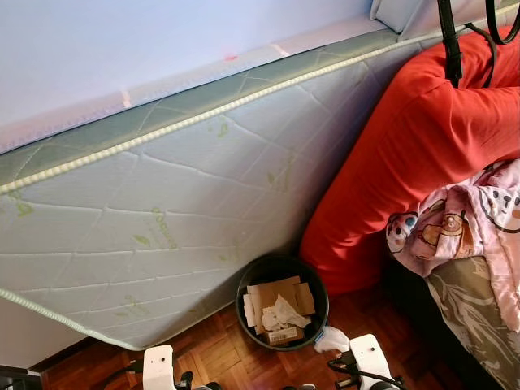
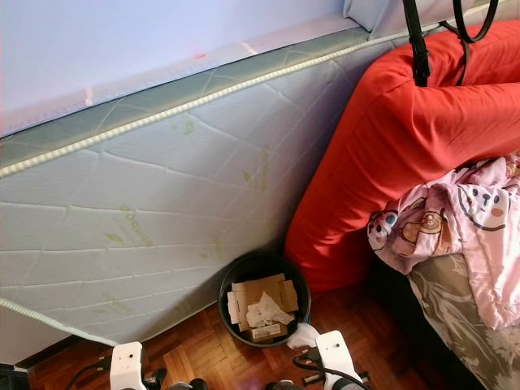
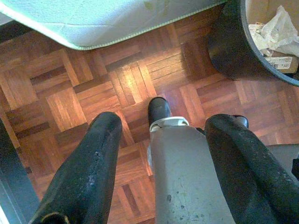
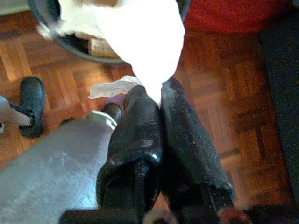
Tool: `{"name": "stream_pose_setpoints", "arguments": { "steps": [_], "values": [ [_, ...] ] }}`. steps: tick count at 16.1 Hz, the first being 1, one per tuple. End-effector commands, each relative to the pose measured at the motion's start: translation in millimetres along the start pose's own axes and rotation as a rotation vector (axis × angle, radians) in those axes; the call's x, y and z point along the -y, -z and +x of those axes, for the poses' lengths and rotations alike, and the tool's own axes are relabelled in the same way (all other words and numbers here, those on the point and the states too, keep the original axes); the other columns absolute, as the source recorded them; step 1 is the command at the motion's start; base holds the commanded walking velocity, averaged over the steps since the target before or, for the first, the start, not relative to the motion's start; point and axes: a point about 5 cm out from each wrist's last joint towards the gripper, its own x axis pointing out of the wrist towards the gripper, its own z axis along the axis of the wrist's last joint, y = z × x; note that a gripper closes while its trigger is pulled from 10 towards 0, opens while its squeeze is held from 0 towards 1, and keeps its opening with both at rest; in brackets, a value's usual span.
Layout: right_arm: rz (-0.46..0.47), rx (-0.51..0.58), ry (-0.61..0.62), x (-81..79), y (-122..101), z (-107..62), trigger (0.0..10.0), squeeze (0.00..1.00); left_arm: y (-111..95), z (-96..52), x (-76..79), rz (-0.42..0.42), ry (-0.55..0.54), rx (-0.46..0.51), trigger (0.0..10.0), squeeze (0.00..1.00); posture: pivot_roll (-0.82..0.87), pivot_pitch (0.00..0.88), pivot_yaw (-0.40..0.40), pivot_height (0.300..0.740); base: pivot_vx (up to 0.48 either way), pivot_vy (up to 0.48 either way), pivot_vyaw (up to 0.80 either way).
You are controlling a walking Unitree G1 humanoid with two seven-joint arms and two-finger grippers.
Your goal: Clean up the room
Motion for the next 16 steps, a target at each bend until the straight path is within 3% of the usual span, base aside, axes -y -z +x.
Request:
{"name": "stream_pose_setpoints", "arguments": {
  "steps": [1,8,12,13,14,16],
  "values": [
    [0.012,-0.008,-0.009,-1.6,5.9,-2.3,10.0,0.00,8.7,-2.5,-2.5,-0.008,-0.011,-0.021,10.0,0.00,-0.10,0.195,-0.032,0.740,0.000,0.000,0.00],
    [0.110,0.051,-0.016,-1.6,3.9,-3.7,10.0,0.00,7.7,-2.6,-2.5,-0.014,-0.015,-0.008,10.0,0.00,-0.09,0.199,-0.036,0.740,0.000,0.000,0.00],
    [0.275,0.156,0.034,1.6,-0.6,-6.1,10.0,0.00,5.9,-2.3,-0.3,-0.013,-0.005,0.004,10.0,0.00,-0.09,0.200,-0.036,0.740,0.000,0.000,0.00],
    [0.265,0.252,0.012,2.0,-26.3,0.4,10.0,0.00,5.2,-2.2,0.3,-0.015,-0.004,0.007,10.0,0.00,-0.09,0.200,-0.036,0.740,0.000,0.000,0.00],
    [0.202,0.610,-0.094,-2.8,-148.2,13.0,10.0,0.00,4.2,-1.9,1.2,-0.014,-0.001,0.010,10.0,0.00,-0.09,0.200,-0.036,0.740,0.000,0.000,0.00],
    [0.170,0.732,-0.127,-5.9,-175.1,6.4,10.0,0.00,3.4,-1.7,0.8,-0.015,-0.001,0.014,10.0,0.00,-0.09,0.201,-0.034,0.740,0.000,0.000,0.00]
  ]
}}
